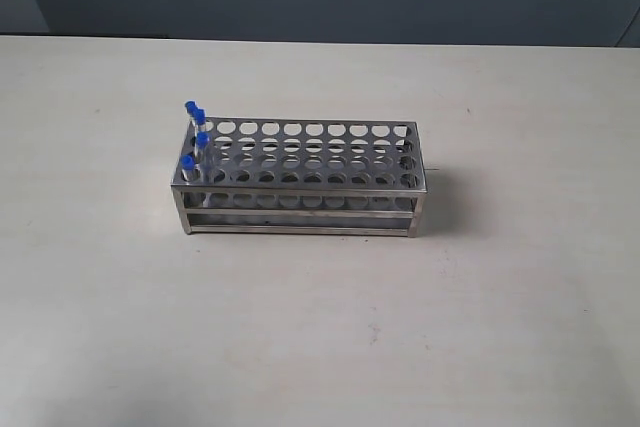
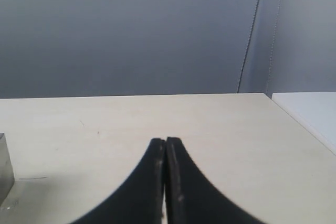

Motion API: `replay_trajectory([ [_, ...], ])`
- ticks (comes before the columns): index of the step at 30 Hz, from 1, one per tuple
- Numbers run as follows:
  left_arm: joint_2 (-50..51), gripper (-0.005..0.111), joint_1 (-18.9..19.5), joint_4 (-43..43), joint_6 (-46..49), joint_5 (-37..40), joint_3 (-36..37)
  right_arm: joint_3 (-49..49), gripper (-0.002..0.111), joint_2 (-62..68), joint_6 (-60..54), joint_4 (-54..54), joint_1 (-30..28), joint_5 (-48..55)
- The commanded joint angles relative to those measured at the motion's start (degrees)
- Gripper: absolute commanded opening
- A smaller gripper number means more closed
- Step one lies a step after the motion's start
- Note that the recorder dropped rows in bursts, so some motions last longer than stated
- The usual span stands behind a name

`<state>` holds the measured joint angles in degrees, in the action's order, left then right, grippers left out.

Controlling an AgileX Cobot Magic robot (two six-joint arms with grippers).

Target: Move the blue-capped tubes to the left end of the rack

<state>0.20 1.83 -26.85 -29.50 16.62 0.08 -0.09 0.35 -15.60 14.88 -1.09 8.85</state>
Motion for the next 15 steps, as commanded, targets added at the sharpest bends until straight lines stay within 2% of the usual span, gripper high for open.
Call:
replay_trajectory([
  [1, -0.2, 0.001, -0.2, 0.0, -0.1, 0.0, -0.1, 0.1, 0.0, -0.4, 0.0, 0.0, -0.4, -0.1],
  [15, -0.2, 0.001, -0.2, 0.0, -0.1, 0.0, -0.1, 0.1, 0.0, -0.4, 0.1, 0.5, -0.4, -0.1],
])
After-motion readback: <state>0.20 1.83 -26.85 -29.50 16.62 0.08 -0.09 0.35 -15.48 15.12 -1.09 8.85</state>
